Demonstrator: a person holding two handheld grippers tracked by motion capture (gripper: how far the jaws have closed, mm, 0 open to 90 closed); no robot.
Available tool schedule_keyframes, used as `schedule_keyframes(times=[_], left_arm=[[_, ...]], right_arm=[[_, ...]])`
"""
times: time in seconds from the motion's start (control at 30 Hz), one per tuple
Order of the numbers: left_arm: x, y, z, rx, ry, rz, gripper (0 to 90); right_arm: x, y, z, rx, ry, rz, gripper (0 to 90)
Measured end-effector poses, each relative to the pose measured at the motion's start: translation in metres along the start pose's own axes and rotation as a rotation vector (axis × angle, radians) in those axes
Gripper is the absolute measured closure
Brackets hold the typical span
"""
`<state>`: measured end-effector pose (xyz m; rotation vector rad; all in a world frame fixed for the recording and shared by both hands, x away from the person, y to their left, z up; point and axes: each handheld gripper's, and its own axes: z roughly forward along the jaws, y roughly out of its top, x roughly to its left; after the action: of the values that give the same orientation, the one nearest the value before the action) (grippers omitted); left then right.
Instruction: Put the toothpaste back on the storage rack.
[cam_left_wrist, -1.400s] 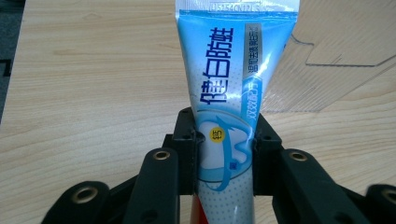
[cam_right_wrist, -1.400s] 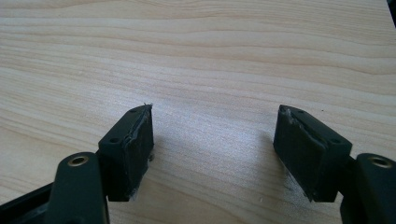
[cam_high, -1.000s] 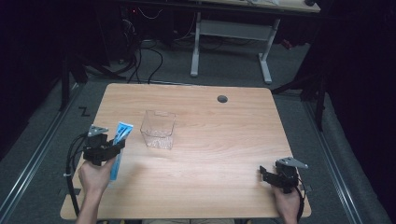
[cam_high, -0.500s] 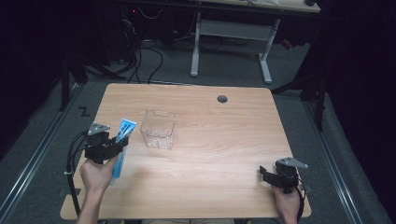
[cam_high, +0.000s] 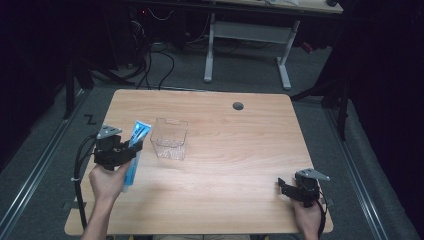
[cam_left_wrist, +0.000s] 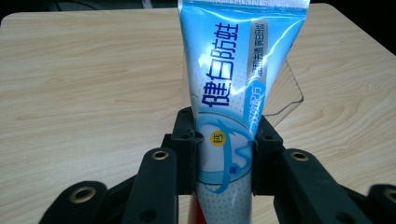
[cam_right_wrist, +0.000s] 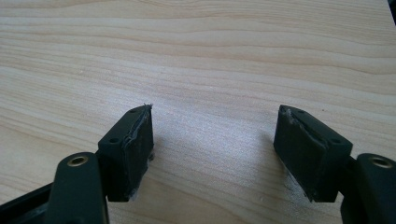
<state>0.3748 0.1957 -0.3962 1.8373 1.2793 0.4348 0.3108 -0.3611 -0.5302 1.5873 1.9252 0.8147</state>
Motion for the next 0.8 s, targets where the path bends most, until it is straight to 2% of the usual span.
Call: schedule_keyframes(times=[0.6,0.7,0.8], left_arm=[[-0.014,0.023,0.011,-0.021,-0.036,0.008,68.8],[-0.017,0.028,0.013,-0.026,-0.037,0.018,68.7],[-0.022,0.034,0.015,-0.027,-0.019,0.048,68.7]], right_arm=[[0.0,0.0,-0.001,0.004,0.004,0.004,28.4],[-0.001,0.0,-0.001,0.002,0.007,0.006,28.3],[-0.001,0.0,-0.001,0.002,0.008,0.009,28.4]])
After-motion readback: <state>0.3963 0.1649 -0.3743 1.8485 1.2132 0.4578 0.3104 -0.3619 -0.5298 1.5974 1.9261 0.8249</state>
